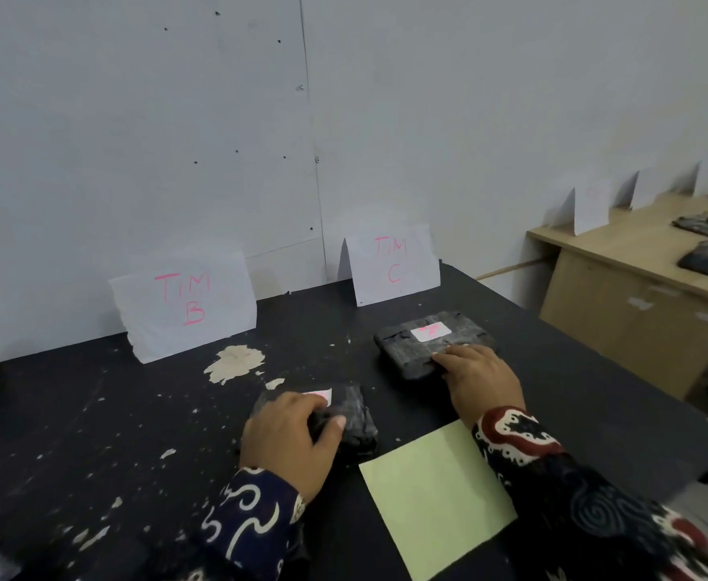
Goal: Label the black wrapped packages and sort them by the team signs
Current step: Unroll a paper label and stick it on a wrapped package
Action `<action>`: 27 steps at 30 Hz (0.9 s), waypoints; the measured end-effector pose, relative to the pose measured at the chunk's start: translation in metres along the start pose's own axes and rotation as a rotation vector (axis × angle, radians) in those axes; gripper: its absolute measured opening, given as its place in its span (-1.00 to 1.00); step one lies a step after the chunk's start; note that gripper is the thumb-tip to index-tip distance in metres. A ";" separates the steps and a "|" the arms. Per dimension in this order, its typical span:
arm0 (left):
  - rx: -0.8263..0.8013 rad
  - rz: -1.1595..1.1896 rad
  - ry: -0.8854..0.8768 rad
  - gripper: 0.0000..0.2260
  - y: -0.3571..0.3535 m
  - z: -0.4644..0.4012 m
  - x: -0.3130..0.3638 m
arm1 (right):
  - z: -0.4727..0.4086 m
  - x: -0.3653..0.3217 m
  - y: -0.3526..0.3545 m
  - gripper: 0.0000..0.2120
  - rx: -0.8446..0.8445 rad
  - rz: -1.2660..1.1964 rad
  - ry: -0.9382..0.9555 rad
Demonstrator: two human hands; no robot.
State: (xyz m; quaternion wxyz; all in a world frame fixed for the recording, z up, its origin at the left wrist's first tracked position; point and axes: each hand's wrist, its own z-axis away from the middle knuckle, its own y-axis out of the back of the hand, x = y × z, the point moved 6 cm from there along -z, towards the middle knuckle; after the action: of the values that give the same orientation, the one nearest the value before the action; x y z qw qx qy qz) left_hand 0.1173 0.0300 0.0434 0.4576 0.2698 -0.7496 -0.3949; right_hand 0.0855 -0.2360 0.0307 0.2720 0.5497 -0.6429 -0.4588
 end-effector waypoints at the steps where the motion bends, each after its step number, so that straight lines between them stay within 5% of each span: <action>1: -0.004 -0.011 -0.009 -0.76 -0.002 0.000 -0.001 | -0.004 0.002 -0.003 -0.64 -0.030 0.003 -0.009; 8: 0.056 -0.035 -0.064 -0.54 -0.011 0.001 -0.008 | -0.033 0.010 -0.028 -0.24 -0.334 0.025 -0.091; 13: 0.064 -0.009 -0.067 -0.58 -0.010 0.001 -0.006 | -0.055 0.014 -0.040 -0.16 -0.403 -0.023 -0.093; 22: 0.043 0.103 -0.052 -0.66 0.004 0.004 -0.004 | -0.064 0.016 -0.032 -0.17 -0.264 -0.109 -0.072; 27: 0.201 0.127 0.145 -0.88 0.046 0.009 -0.042 | -0.044 -0.022 0.008 -0.61 -0.050 -0.310 -0.087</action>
State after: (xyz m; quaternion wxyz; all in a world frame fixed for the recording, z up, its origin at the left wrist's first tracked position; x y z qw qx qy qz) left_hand 0.1258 0.0904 0.0595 0.5053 0.2943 -0.7658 -0.2677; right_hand 0.1248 -0.2281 0.0601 0.1832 0.6150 -0.5499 -0.5346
